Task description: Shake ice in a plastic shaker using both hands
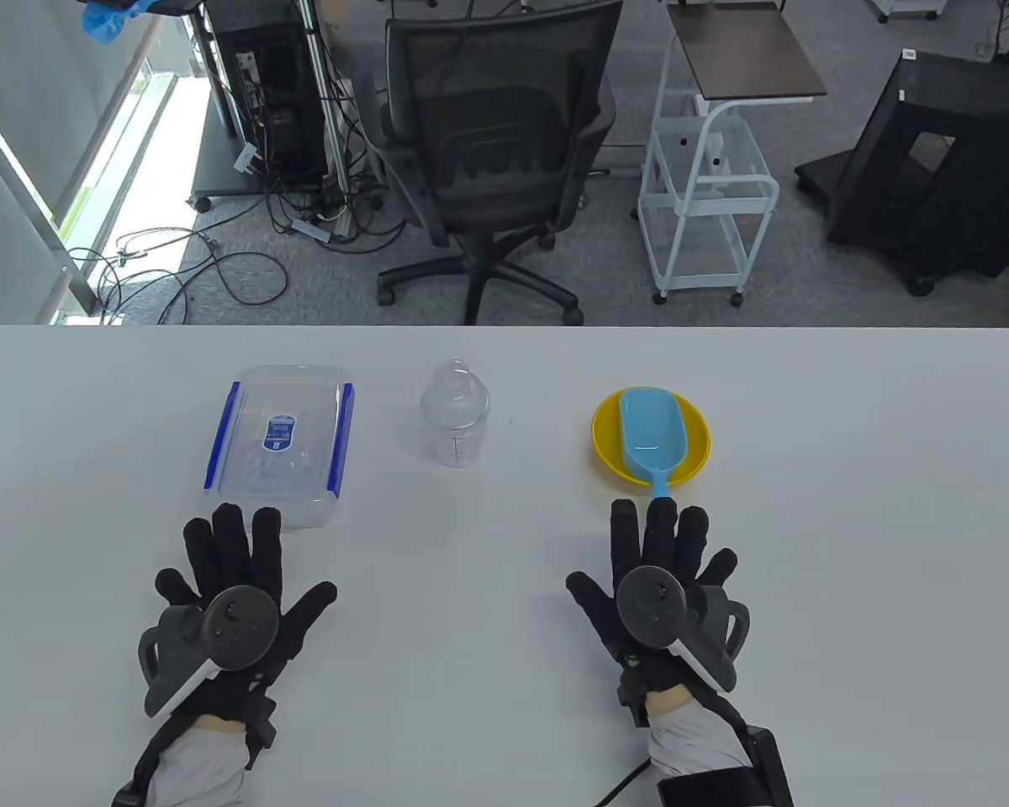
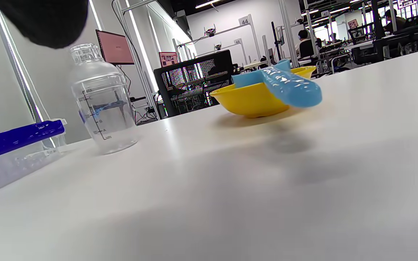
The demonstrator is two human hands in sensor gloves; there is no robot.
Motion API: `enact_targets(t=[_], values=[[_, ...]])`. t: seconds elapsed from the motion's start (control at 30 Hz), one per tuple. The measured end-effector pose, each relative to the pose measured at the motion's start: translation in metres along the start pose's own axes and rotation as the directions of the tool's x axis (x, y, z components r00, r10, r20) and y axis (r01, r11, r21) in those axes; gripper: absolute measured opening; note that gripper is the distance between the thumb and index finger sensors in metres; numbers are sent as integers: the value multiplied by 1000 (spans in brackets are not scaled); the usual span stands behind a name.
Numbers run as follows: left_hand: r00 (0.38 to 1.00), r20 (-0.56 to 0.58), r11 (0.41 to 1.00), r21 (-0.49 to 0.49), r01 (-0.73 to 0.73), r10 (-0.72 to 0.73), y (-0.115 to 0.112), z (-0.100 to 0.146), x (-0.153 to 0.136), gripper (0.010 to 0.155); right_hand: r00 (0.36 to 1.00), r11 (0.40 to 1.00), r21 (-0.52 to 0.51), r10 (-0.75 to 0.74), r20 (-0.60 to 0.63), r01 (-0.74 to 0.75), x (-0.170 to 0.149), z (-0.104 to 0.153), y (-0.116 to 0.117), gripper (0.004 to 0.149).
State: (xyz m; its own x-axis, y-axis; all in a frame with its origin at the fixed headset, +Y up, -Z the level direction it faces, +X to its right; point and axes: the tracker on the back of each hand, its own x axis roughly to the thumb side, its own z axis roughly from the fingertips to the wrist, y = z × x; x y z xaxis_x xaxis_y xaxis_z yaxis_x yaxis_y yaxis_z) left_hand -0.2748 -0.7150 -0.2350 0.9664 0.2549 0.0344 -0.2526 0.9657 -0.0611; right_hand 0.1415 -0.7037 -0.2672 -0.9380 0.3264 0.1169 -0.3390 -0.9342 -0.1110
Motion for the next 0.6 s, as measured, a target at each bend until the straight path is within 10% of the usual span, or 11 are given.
enact_targets(t=[0.6], values=[[997,46,996,-66,-62,65,-12,-5,-1,90,995,998,53,-13,-95,18,-12,-3,7,89]])
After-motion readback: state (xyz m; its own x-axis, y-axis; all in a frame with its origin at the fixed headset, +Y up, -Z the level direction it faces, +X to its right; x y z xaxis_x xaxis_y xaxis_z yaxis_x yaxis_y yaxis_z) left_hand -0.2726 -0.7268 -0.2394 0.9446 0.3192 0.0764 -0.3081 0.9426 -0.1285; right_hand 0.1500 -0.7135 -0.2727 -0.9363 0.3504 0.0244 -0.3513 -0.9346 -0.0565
